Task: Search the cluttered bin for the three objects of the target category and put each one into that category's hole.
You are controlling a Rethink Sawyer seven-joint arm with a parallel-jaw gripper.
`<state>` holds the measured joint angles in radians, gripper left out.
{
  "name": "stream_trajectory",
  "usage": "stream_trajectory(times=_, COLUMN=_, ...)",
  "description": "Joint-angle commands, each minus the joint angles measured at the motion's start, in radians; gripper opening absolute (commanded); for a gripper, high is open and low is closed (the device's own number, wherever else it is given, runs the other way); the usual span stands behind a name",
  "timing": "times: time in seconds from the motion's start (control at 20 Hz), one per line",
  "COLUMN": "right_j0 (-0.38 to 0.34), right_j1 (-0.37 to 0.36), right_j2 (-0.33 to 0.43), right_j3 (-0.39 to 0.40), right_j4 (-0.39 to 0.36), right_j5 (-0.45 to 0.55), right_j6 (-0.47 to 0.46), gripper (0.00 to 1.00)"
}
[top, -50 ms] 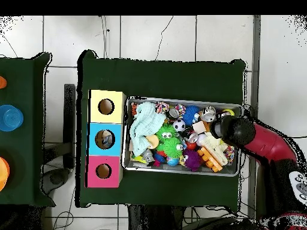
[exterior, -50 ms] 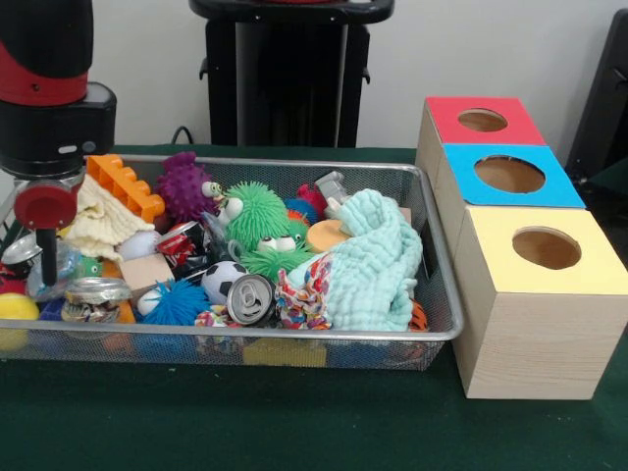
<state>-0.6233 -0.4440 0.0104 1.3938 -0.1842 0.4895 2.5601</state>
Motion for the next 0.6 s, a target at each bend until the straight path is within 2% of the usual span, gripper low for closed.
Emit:
stream_trajectory(times=0.05, right_j0=-0.016, right_j1=0.020, right_j2=0.114, right_j3=0.097, right_j4=0.000, right_j5=0.009, right_j6=-0.061, gripper=1.00)
stream_trajectory(times=0.4, right_j0=-0.018, right_j1=0.014, right_j2=0.115, right_j3=0.098, right_j4=0.010, right_j5=0.019, right_j6=-0.047, gripper=1.00)
stream_trajectory(times=0.6, right_j0=0.008, right_j1=0.010, right_j2=0.096, right_j3=0.107, right_j4=0.000, right_j5=-0.002, right_j6=-0.024, gripper=1.00)
